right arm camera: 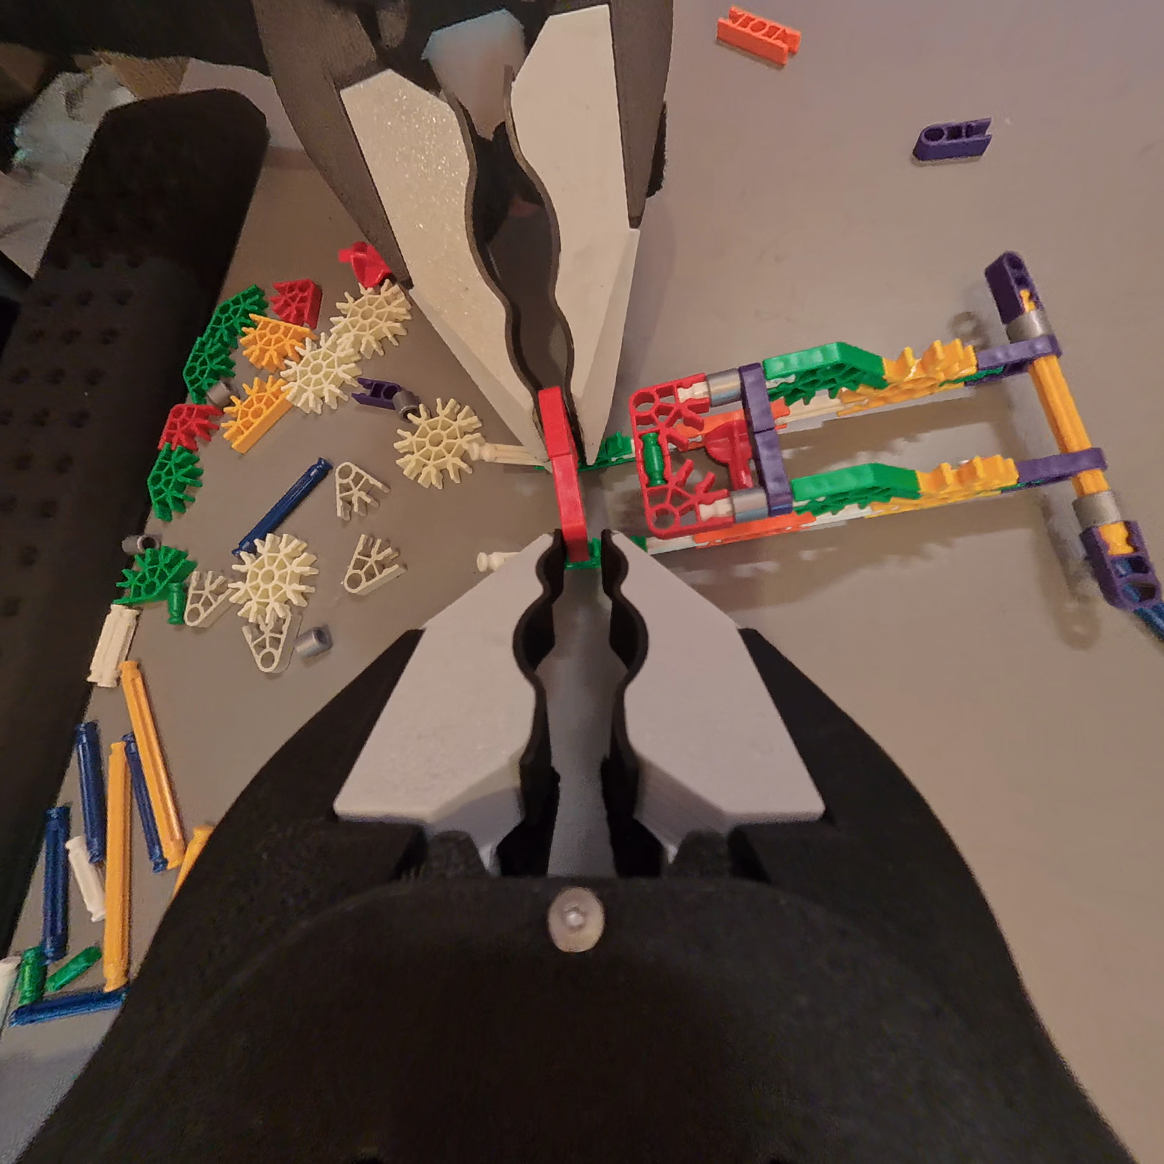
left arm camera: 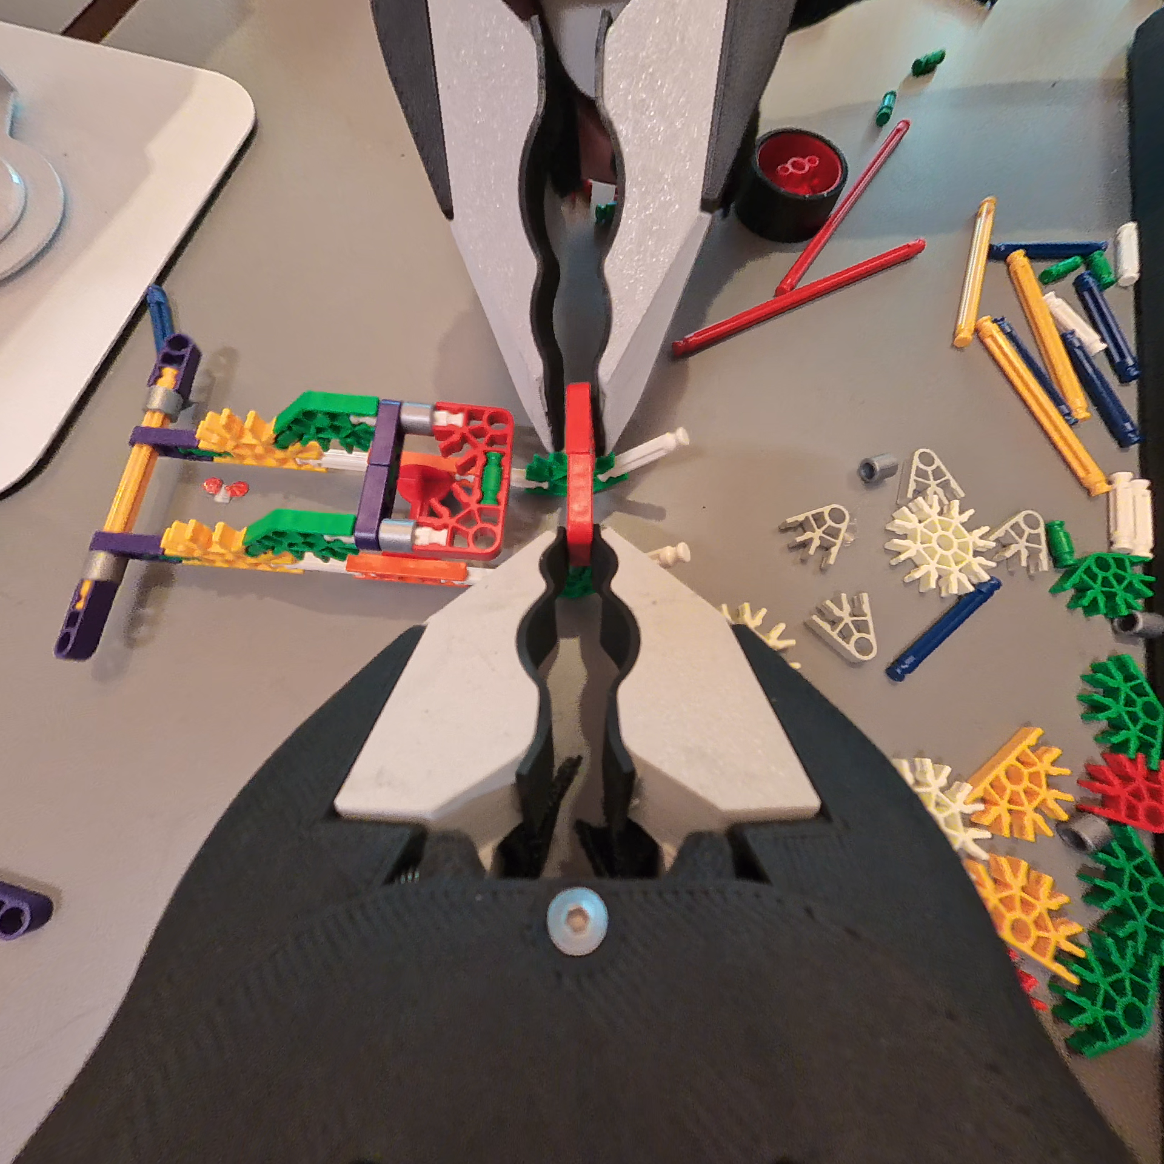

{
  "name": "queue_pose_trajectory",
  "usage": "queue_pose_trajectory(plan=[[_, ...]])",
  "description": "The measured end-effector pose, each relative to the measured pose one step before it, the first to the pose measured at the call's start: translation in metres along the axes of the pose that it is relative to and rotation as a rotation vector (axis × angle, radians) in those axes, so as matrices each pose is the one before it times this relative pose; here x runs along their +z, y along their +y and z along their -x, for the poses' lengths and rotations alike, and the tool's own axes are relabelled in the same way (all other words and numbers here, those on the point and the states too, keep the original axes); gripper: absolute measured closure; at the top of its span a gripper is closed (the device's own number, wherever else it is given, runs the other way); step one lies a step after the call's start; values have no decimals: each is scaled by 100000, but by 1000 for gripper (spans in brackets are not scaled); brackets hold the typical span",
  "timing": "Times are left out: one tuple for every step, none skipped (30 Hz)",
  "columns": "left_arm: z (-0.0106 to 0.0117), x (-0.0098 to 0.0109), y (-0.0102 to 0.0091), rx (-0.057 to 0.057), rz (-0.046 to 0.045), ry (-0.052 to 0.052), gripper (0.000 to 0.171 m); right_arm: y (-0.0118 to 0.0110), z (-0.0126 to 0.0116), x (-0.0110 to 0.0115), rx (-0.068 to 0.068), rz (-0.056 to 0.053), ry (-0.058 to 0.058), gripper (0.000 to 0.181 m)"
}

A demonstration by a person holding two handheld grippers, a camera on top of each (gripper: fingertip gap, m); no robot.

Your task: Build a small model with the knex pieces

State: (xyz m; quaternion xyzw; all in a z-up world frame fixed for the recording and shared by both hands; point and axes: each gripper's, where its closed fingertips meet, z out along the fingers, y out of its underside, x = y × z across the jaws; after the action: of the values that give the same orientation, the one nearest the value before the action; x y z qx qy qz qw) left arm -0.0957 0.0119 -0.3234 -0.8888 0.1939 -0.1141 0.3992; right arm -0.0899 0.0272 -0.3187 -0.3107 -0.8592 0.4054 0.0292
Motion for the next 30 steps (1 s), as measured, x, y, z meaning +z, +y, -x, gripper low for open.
queue_pose_trajectory(plan=[[-23, 39, 46, 794, 579, -489, 168, 56, 119, 14, -456, 774, 310, 176], [-29, 32, -23, 973, -38, -616, 169, -52, 117, -77, -517, -18, 426, 176], [-52, 66, 63, 861, 456, -432, 168, -159, 139, -173, 82, -304, 371, 173], [25, -4, -4, 1694, 208, -1215, 169, -262, 151, -231, 277, -597, 531, 171], [2, 3, 14, 804, 230, -633, 169, -227, 92, -193, 30, -287, 1026, 173], [-55, 7, 18, -529, -42, 635, 169, -44, 49, -88, -279, 707, 1210, 177], [-59, -16, -32, -536, -591, 766, 168, 41, 116, -48, -103, 912, 811, 178], [79, -33, -67, 301, -537, -386, 168, 35, 166, -16, 1107, 384, 24, 178], [2, 11, -15, -126, 91, 115, 168, 45, 145, 2, 1831, -7, -335, 178], [-50, 72, 43, -64, 500, 355, 167, 64, 70, 4, 1346, -83, 257, 178], [-24, 46, -36, 183, 63, 105, 167, 81, 28, -63, 1851, 306, 320, 178], [-84, 47, -106, -934, -112, 771, 168, 23, -13, -91, 2556, 160, -108, 178], [68, 63, -76, -620, -242, -254, 167, -43, -55, -80, 2922, -436, -430, 178], [51, 15, -94, -641, -814, 114, 166, -101, 119, -73, 2381, -754, -1089, 178], [-70, -57, -52, -1210, -518, 1109, 162, -180, 197, -102, 1213, -949, -676, 178], [-143, -113, 17, -1357, -67, 1065, 155, -209, 113, -99, 890, -840, 179, 178], [-447, -173, -61, -1304, -742, 2286, 145, -133, 84, -97, 1650, -475, -311, 178], [-684, -116, -100, -1217, -761, 3036, 128, 51, 7, -52, 2027, 396, -627, 178], [-402, -106, -110, -197, -699, 649, 122, 45, -33, -57, 898, -8, -136, 178], [-213, -38, 33, 910, 30, -471, 120, -43, 65, -59, 912, -743, -493, 178], [-62, 63, 166, 714, 863, -804, 114, -6, 166, -36, 1624, -485, -1050, 178], [94, 75, 95, 302, 371, -1153, 114, 66, 94, 17, 747, 137, -115, 178], [105, 108, 29, 334, -194, -867, 116, 18, 155, 91, 105, -10, -24, 178], [132, 137, 73, -361, -7, -589, 120, -119, 360, 156, 1318, -638, -1222, 178], [52, 141, 119, -736, 337, 119, 122, -148, 259, 196, 1451, -396, -418, 178], [4, 105, 66, -398, -140, 71, 122, -13, 11, 199, 445, 493, 1149, 178], [24, 39, 12, -252, -405, -225, 122, 90, 4, 191, 374, 922, 717, 178], [7, -24, -7, -174, -494, -189, 122, 121, 27, 201, 597, 465, 287, 178], [-21, -32, 37, -223, -35, 13, 121, 114, -108, 175, 124, -21, 1216, 178], [10, -82, 37, -35, 108, -43, 120, 214, -153, 144, -291, 204, 1650, 178]])
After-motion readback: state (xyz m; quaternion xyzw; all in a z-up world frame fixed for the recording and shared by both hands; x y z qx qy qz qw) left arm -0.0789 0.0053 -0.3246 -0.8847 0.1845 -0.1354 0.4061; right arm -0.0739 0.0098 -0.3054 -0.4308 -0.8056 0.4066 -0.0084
